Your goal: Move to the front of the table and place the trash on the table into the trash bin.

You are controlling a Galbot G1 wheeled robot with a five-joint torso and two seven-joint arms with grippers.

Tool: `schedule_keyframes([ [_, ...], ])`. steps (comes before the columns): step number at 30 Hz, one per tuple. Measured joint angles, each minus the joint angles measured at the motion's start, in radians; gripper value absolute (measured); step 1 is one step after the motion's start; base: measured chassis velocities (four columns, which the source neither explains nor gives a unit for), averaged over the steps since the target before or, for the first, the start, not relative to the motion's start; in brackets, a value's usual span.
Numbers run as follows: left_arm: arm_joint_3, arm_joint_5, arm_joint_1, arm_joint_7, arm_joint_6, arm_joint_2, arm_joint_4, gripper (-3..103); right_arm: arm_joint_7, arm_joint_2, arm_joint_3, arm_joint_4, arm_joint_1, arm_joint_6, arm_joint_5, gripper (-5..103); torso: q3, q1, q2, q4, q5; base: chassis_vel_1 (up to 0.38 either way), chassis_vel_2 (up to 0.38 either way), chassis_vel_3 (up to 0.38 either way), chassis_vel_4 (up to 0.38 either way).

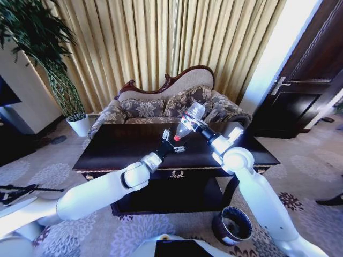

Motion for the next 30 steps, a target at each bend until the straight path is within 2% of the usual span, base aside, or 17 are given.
schedule_keyframes([
  [2, -0.032, -0.023, 0.006, -0.004, 0.0, 0.02, -0.014, 100, -0.001, -0.005, 0.02, 0.008, -0.025, 0.004, -0.025, 24, 0.0, 0.0, 0.0, -0.0002, 0.0003, 0.0, 0.0, 0.0, 0.0],
  [4, -0.049, -0.032, 0.015, -0.005, 0.003, 0.03, -0.019, 100, -0.001, -0.007, 0.03, 0.01, -0.035, 0.008, -0.039, 24, 0.0, 0.0, 0.0, 0.0, 0.0003, 0.0, 0.0, 0.0, 0.0],
  [6, -0.127, -0.061, 0.064, -0.018, 0.022, 0.063, -0.029, 100, -0.001, -0.013, 0.058, 0.011, -0.067, 0.018, -0.114, 24, 0.0, 0.0, 0.0, 0.0004, -0.0001, 0.0, 0.0, 0.0, 0.0],
  [7, -0.127, -0.061, 0.064, -0.018, 0.022, 0.063, -0.029, 100, -0.001, -0.013, 0.058, 0.011, -0.067, 0.018, -0.114, 24, 0.0, 0.0, 0.0, 0.0004, -0.0001, 0.0, 0.0, 0.0, 0.0],
  [8, -0.217, -0.088, 0.116, -0.028, 0.039, 0.089, -0.035, 100, -0.001, -0.02, 0.079, 0.016, -0.096, 0.024, -0.167, 24, 0.0, 0.0, 0.0, 0.0004, 0.0, 0.0, 0.0, 0.0, 0.0],
  [10, -0.336, -0.112, 0.199, -0.034, 0.072, 0.124, -0.05, 100, 0.008, -0.032, 0.105, 0.029, -0.138, 0.032, -0.218, 24, 0.0, 0.0, 0.0, 0.0001, -0.0004, 0.0, 0.0, 0.0, 0.0],
  [12, -0.358, -0.117, 0.217, -0.037, 0.078, 0.132, -0.053, 100, 0.012, -0.034, 0.108, 0.031, -0.145, 0.034, -0.226, 24, 0.0, 0.0, 0.0, 0.0001, -0.0003, 0.0, 0.0, 0.0, 0.0],
  [13, -0.464, -0.136, 0.314, -0.048, 0.098, 0.163, -0.075, 100, 0.027, -0.042, 0.12, 0.037, -0.176, 0.044, -0.266, 24, 0.0, 0.0, 0.0, 0.0001, -0.0002, 0.0, 0.0, 0.0, 0.0],
  [15, -0.59, -0.144, 0.438, -0.055, 0.106, 0.187, -0.099, 100, 0.053, -0.048, 0.132, 0.041, -0.215, 0.049, -0.33, 24, 0.0, 0.0, 0.0, 0.0006, -0.0003, 0.0, 0.0, 0.0, 0.0],
  [17, -0.615, -0.144, 0.463, -0.056, 0.107, 0.191, -0.103, 100, 0.059, -0.049, 0.134, 0.042, -0.223, 0.049, -0.343, 24, 0.0, 0.0, 0.0, 0.0007, -0.0003, 0.0, 0.0, 0.0, 0.0],
  [18, -0.696, -0.141, 0.558, -0.071, 0.107, 0.201, -0.114, 100, 0.082, -0.051, 0.144, 0.045, -0.254, 0.049, -0.391, 24, 0.0, 0.0, 0.0, 0.0006, -0.0001, 0.0, 0.0, 0.0, 0.0],
  [20, -0.778, -0.155, 0.651, -0.149, 0.109, 0.197, -0.124, 100, 0.119, -0.051, 0.159, 0.06, -0.302, 0.051, -0.426, 24, 0.0, 0.0, 0.0, 0.0004, -0.0002, 0.0, 0.0, 0.0, 0.0],
  [21, -0.778, -0.155, 0.651, -0.149, 0.109, 0.197, -0.124, 100, 0.119, -0.051, 0.159, 0.06, -0.302, 0.051, -0.426, 24, 0.0, 0.0, 0.0, 0.0004, -0.0002, 0.0, 0.0, 0.0, 0.0],
  [23, -0.852, -0.179, 0.703, -0.206, 0.121, 0.177, -0.128, 100, 0.153, -0.05, 0.173, 0.07, -0.338, 0.067, -0.448, 24, 0.0, 0.0, 0.0, 0.0001, -0.0004, 0.0, 0.0, 0.0, 0.0],
  [25, -0.912, -0.181, 0.731, -0.218, 0.131, 0.163, -0.132, 100, 0.169, -0.049, 0.191, 0.076, -0.367, 0.083, -0.465, 24, 0.0, 0.0, 0.0, 0.0, 0.0, 0.0, 0.0, 0.0, 0.0],
  [26, -0.912, -0.181, 0.731, -0.218, 0.131, 0.163, -0.132, 100, 0.169, -0.049, 0.191, 0.076, -0.367, 0.083, -0.465, 24, 0.0, 0.0, 0.0, 0.0, 0.0, 0.0, 0.0, 0.0, 0.0],
  [30, -1.058, -0.197, 0.833, -0.209, 0.181, 0.15, -0.17, 100, 0.191, -0.046, 0.266, 0.102, -0.441, 0.103, -0.473, 24, 0.0, 0.0, 0.0, 0.0, 0.0001, 0.0, 0.0, 0.0, 0.0],
])
